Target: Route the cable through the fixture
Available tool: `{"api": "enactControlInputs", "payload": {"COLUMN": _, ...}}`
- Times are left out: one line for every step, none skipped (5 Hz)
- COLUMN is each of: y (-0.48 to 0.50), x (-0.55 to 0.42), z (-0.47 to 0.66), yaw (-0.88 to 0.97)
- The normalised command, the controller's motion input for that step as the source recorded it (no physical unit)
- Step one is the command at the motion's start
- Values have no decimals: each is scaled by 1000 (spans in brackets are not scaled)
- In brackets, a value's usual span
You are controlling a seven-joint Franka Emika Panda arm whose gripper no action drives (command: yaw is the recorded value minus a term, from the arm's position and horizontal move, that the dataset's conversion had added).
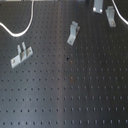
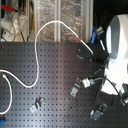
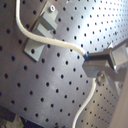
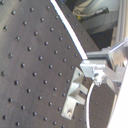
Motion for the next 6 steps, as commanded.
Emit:
{"api": "enactControlInputs", "payload": {"y": 43, "x": 476, "z": 227, "yaw": 289}}
{"api": "enactControlInputs", "payload": {"y": 93, "x": 637, "z": 296, "yaw": 209}}
{"api": "enactControlInputs", "payload": {"y": 210, "x": 648, "z": 314, "yaw": 69}}
{"api": "enactControlInputs", "payload": {"y": 292, "x": 253, "z": 287, "yaw": -214}}
{"api": "enactControlInputs", "payload": {"y": 186, "x": 13, "z": 205, "yaw": -417}}
{"api": "enactControlInputs", "payload": {"y": 63, "x": -146, "z": 123, "yaw": -445}}
